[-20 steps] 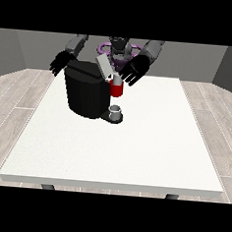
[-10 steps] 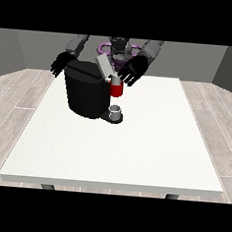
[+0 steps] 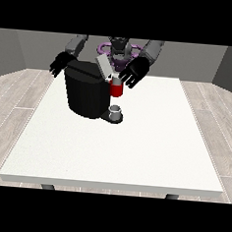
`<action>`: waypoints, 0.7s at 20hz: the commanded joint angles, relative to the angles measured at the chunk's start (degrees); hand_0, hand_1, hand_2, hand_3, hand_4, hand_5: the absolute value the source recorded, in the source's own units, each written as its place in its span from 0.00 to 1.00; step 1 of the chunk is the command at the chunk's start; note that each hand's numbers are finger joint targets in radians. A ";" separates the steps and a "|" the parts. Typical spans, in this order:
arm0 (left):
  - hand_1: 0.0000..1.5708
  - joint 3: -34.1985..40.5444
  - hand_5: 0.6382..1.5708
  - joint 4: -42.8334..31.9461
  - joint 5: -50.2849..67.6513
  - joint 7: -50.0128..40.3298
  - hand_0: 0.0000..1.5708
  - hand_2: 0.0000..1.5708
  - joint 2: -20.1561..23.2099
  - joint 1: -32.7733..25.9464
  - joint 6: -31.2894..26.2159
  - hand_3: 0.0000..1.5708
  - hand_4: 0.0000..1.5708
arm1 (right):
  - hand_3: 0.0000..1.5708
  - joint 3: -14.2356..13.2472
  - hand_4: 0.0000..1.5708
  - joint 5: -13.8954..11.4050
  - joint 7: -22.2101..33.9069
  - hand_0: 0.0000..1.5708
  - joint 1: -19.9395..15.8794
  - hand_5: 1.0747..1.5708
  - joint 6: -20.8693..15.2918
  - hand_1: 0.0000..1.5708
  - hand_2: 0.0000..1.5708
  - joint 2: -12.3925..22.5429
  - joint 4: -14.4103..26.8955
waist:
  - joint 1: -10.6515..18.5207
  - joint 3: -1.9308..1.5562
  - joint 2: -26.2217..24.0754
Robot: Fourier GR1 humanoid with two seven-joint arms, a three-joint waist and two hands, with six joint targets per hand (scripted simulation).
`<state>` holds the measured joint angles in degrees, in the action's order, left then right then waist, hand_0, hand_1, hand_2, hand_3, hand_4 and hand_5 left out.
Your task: Insert the coffee pod into the coffee machine and close the lid
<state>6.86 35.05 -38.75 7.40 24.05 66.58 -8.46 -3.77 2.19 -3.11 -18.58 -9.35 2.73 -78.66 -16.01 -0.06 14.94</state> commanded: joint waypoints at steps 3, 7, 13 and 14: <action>0.69 -0.39 1.00 -1.12 -1.47 -0.95 0.69 0.72 0.64 0.50 0.33 0.61 0.26 | 0.00 2.65 0.28 -1.67 1.23 0.00 1.35 1.00 -0.97 0.00 0.00 -1.45 -2.02 | -1.40 0.06 -0.86; 0.67 -0.35 1.00 -1.28 -1.94 0.45 0.67 0.72 0.70 -0.27 1.50 0.61 0.23 | 0.00 1.67 0.29 -0.19 1.22 0.00 -0.67 1.00 -0.61 0.00 0.00 -1.38 -3.05 | -1.30 0.06 0.39; 0.58 -1.70 1.00 0.03 -2.42 1.64 0.58 0.65 0.28 0.88 -1.42 0.55 0.23 | 0.00 0.74 0.28 -1.57 0.13 0.00 -1.24 1.00 -2.56 0.00 0.00 -1.40 0.61 | 1.37 0.04 0.34; 0.36 -3.71 1.00 1.20 -3.47 3.70 0.36 0.52 -0.15 -0.85 -2.44 0.41 0.15 | 0.00 -1.03 0.26 0.30 -4.73 0.00 1.18 1.00 -0.23 0.00 0.00 -0.60 2.94 | 2.33 0.02 0.56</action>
<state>5.93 35.00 -40.60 9.21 25.19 67.35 -9.31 -3.05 1.44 -3.74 -18.80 -10.35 1.89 -78.97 -15.66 -0.04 15.55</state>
